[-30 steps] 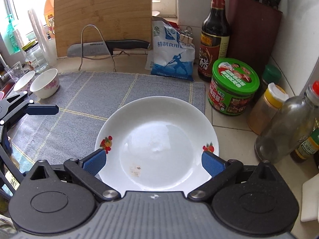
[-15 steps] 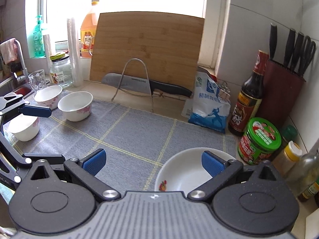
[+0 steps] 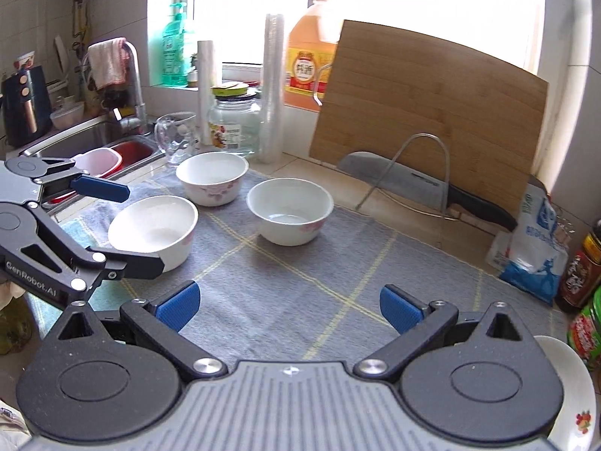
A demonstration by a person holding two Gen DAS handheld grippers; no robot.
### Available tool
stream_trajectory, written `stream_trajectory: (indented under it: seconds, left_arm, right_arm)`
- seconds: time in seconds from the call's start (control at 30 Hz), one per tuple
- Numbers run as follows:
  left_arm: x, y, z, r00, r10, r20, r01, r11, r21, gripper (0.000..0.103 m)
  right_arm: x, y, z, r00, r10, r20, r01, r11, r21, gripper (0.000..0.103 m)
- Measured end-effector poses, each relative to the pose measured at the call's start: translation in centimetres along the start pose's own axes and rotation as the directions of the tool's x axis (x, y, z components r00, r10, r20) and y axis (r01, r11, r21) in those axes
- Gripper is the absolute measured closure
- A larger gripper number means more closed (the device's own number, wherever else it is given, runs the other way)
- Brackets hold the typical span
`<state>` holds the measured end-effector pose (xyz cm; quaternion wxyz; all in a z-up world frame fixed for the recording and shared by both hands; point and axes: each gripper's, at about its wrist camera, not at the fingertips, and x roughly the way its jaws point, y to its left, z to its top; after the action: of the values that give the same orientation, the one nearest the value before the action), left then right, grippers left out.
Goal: Organize plates and bowls
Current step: 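Grasp the rim of a plain white bowl with the left tool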
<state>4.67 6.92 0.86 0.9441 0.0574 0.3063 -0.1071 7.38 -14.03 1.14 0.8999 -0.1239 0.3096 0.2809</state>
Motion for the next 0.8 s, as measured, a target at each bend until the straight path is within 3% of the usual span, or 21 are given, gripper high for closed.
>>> stream_trajectory:
  seconds: [0.33, 0.8]
  left_arm:
    - [1.3, 6.1, -1.2, 0.997, 0.052, -0.064, -0.051, 0.999, 0.017, 0.001]
    - [5.3, 10.2, -0.8, 0.990, -0.018, -0.137, 0.024, 0.999, 0.045, 0.003]
  right_arm:
    - [4.5, 5.9, 1.0, 0.998, 0.040, -0.037, -0.043, 0.997, -0.064, 0.000]
    - [9.1, 9.8, 1.7, 0.993, 0.082, -0.080, -0.087, 0.994, -0.063, 0.000]
